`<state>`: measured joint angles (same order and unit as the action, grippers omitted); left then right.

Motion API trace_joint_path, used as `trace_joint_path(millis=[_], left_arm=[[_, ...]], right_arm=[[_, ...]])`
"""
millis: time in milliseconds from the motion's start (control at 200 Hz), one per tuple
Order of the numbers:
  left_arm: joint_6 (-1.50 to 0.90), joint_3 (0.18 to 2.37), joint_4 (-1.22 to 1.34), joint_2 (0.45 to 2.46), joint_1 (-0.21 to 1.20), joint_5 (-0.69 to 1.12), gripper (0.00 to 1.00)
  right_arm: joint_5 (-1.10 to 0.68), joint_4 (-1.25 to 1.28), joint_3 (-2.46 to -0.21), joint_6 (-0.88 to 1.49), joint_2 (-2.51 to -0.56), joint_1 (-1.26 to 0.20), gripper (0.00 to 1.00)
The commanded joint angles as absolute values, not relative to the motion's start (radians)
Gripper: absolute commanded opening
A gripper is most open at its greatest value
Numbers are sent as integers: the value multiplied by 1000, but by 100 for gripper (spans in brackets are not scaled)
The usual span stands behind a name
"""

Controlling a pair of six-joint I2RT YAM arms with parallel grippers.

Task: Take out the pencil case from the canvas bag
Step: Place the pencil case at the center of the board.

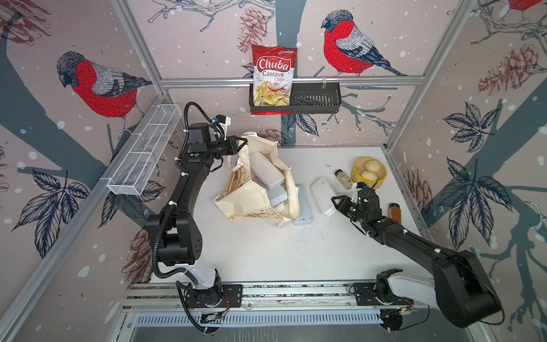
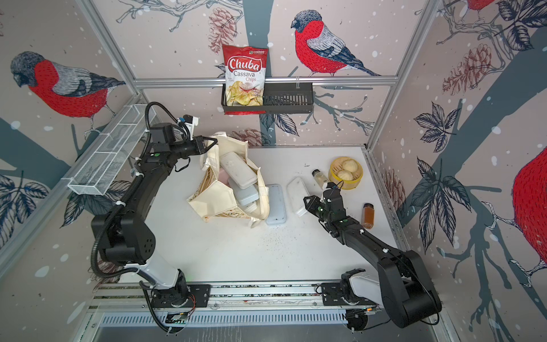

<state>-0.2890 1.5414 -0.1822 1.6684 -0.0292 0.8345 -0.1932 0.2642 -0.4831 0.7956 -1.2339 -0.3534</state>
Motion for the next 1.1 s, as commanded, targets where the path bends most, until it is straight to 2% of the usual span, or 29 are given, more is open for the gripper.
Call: trace_joint_path(millis=[0,1096], left_arm=[[-285,1543,-124,1671,-28,848,0],[-281,1543,-132,1682,-23,840,0]], right_arm=[[-237,257,-479,812,-1267,-353,0],[-388,328,-419,772,-1316,-343,0]])
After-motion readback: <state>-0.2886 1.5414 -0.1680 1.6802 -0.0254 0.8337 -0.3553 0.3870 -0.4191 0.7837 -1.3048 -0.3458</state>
